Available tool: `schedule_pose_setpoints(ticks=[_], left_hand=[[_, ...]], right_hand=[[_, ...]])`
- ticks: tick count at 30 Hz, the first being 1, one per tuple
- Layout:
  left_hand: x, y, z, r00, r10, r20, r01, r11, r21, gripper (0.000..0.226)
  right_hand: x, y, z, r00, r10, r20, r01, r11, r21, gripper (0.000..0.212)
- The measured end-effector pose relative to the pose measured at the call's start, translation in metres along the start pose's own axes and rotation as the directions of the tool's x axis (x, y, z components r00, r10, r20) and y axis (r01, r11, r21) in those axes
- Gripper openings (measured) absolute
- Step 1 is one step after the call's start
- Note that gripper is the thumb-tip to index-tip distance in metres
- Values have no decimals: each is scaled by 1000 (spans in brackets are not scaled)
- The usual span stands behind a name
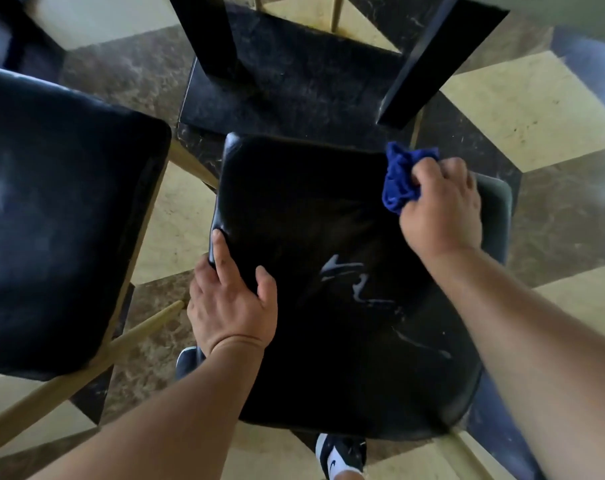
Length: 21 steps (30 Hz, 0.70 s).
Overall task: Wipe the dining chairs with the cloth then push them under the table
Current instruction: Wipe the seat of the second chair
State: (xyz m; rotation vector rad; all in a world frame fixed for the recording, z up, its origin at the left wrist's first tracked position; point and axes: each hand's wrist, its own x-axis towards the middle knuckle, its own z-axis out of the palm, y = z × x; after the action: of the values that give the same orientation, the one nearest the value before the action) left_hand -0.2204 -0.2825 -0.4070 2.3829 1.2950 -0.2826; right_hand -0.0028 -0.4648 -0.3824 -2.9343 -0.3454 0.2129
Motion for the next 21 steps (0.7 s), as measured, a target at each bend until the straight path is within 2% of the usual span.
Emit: schedule_pose_setpoints(ticks=[4, 7, 9, 11, 14, 17, 21], left_hand=[[2, -1, 0, 1000, -9, 8, 9, 1000, -2, 84], [3, -2, 1, 1000, -7, 16, 7, 1000, -5, 84], [3, -3, 1, 1000, -5, 18, 5, 1000, -5, 84], [4, -4, 1, 1000, 0, 23, 1, 1000, -3, 84], [4, -1, -1, 1000, -1, 25, 1, 1000, -4, 85], [5, -4, -2, 999, 3, 42, -4, 1000, 11, 89], [7, -5, -3, 996, -13, 94, 8, 999, 50, 100]], right_hand=[[-8, 41, -12, 971, 238, -19, -237, 971, 39, 26], [-7, 17, 0, 891, 446, -83, -436, 892, 121, 24], [-7, -18, 11, 868, 489, -88, -477, 869, 130, 27], [-14, -62, 23, 928, 370, -48, -363, 924, 119, 32], [-26, -129, 37, 995, 102, -9, -101, 991, 90, 28], [-32, -181, 47, 991, -129, 31, 127, 990, 63, 27], [-38, -195, 48, 956, -280, 92, 274, 959, 75, 33]])
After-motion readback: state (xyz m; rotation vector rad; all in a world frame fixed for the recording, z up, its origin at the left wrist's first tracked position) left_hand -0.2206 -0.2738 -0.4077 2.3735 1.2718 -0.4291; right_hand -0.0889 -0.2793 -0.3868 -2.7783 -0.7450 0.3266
